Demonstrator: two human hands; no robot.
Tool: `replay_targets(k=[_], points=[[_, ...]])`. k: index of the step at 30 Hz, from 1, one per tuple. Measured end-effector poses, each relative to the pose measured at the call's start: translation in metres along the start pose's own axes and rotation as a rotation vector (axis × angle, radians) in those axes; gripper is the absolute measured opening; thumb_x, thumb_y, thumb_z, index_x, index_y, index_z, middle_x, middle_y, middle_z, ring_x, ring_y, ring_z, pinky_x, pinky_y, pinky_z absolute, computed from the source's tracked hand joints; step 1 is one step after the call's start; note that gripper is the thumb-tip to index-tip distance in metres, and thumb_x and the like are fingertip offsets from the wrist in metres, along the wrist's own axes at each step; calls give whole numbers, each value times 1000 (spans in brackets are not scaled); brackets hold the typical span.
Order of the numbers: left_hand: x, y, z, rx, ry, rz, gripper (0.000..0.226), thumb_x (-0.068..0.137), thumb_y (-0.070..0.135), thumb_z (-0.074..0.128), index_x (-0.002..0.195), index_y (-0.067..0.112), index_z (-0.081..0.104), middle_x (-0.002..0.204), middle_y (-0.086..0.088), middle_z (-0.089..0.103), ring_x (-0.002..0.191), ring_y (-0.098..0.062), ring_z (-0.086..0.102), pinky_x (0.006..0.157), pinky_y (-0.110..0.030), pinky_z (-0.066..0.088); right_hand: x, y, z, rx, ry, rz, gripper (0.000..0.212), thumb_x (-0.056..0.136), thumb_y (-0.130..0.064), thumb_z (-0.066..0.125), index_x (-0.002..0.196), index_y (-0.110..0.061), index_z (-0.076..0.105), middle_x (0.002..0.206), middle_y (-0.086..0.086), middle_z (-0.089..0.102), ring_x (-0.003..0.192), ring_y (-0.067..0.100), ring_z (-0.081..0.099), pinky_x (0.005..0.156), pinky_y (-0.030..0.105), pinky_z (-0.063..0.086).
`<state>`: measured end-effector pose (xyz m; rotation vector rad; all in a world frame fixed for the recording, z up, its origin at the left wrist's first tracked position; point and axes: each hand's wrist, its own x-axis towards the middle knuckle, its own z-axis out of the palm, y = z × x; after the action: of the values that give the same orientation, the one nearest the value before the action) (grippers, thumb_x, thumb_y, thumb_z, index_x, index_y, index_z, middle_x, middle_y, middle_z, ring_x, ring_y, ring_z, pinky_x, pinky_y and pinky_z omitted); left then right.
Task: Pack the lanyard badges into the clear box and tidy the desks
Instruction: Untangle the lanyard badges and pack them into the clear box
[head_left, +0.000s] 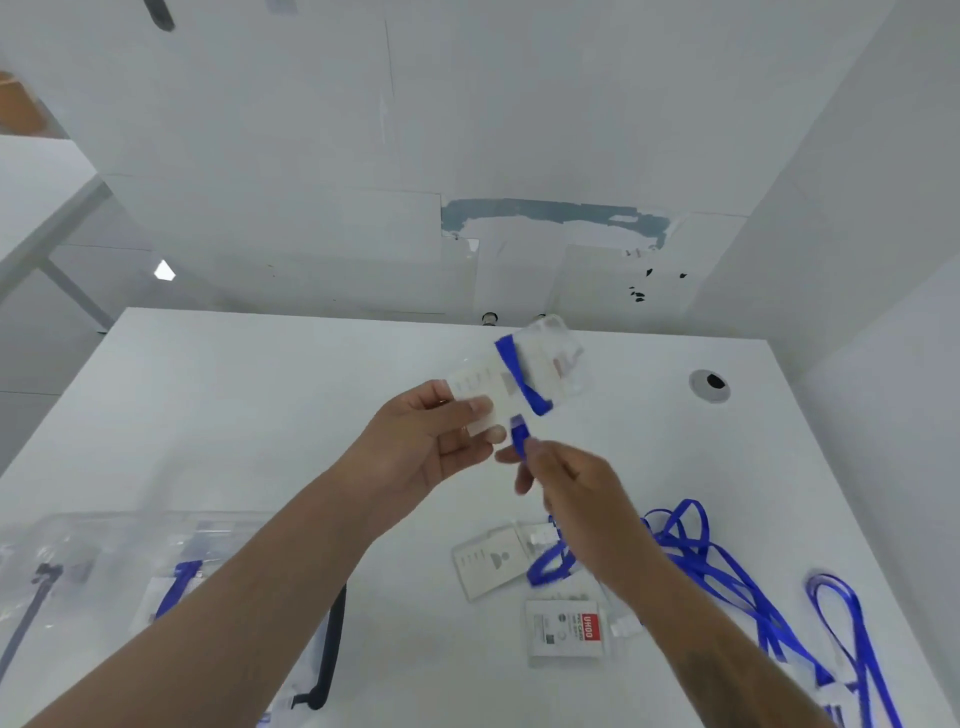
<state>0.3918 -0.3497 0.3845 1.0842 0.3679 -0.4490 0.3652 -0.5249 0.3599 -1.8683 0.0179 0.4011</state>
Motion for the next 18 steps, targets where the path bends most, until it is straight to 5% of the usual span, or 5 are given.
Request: replay_targets(k=[2,5,9,14,18], points=[[4,-3,-2,154,166,58,22,89,5,67,111,1,62,100,-15,75,78,-23,75,73,-30,61,-13,0,8,-206,-59,-80,28,102,-35,42,82,-36,62,92,-6,69,50,3,46,51,17,38],[3,-6,-11,565,318,167,12,89,6,67,101,7,63,92,-7,75,67,-12,74,67,-26,60,-23,-10,4,-535,-62,-204,21,100,-36,44,91,-28,60,80,-10,56,70,5,51,66,24,44],[-8,-7,-26,909,179,171,10,87,9,70,94,15,66,88,0,74,64,-8,71,67,-30,58,-15,-43,-21,-522,31,-288,15,93,-30,60,99,-38,71,81,-24,61,77,-8,54,68,7,37],[-37,4,-42,566,-162,-55,27,84,8,71,110,10,66,101,-8,76,84,-27,73,74,-31,59,11,-50,-27,-124,67,-158,12,87,-19,70,87,-30,76,79,-15,74,73,3,68,64,8,47],[-51,5,-59,238,11,-17,35,76,11,74,109,3,65,103,-16,74,82,-28,73,70,-30,59,-2,-25,15,-219,-34,-17,28,93,-11,57,71,-25,67,44,-17,52,40,8,36,42,17,30]])
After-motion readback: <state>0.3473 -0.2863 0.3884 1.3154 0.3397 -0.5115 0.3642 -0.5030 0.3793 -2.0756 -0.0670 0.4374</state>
